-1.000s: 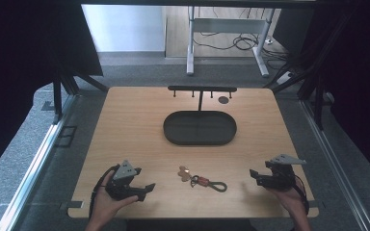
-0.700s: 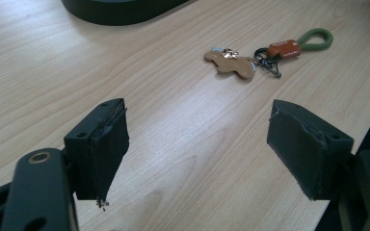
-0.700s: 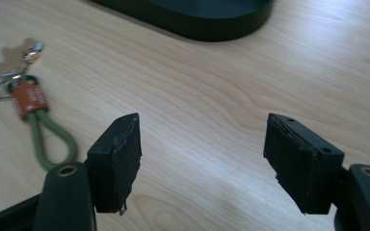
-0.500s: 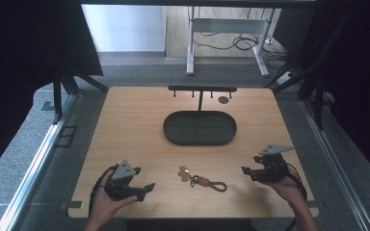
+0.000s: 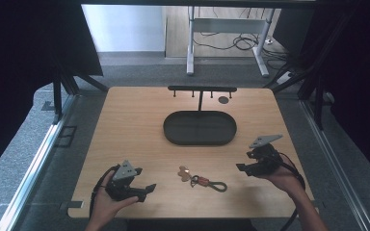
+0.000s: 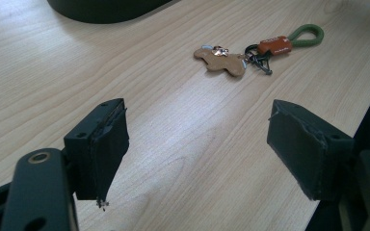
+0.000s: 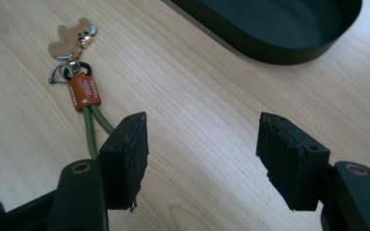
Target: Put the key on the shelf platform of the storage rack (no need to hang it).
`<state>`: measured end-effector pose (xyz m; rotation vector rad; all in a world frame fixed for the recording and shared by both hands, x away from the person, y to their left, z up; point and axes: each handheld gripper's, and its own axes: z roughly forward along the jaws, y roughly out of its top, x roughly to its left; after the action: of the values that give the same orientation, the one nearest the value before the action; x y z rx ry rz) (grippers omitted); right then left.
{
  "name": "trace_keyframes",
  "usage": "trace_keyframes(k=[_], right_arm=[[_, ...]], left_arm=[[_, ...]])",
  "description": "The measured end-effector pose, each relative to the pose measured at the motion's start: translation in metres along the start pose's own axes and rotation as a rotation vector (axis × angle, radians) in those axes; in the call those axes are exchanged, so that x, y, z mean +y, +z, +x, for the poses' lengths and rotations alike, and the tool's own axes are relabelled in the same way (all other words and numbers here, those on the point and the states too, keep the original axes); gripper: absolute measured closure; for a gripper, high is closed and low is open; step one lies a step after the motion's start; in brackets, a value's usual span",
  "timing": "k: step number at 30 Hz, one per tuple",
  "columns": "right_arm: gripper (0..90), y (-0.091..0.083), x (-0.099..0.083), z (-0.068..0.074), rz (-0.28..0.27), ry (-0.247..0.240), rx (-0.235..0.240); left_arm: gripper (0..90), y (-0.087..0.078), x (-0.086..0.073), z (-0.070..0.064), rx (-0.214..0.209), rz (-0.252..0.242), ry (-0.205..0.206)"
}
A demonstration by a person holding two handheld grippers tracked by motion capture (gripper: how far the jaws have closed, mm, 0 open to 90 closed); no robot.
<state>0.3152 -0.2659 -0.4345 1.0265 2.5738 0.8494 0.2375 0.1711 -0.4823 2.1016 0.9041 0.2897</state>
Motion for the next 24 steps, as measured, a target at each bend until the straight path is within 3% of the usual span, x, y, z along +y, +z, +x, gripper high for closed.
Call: trace_keyframes(k=[7, 24], right_arm=[[37.2, 0.000, 0.019, 0.009, 0.050, -0.057, 0.014], [39.4, 0.017, 0.049, 0.027, 0.137, -0.119, 0.063]], left_arm=[[22.6, 0.000, 0.000, -0.001, -0.002, -0.003, 0.000], [22.6, -0.001, 0.001, -0.001, -0.008, -0.009, 0.002]])
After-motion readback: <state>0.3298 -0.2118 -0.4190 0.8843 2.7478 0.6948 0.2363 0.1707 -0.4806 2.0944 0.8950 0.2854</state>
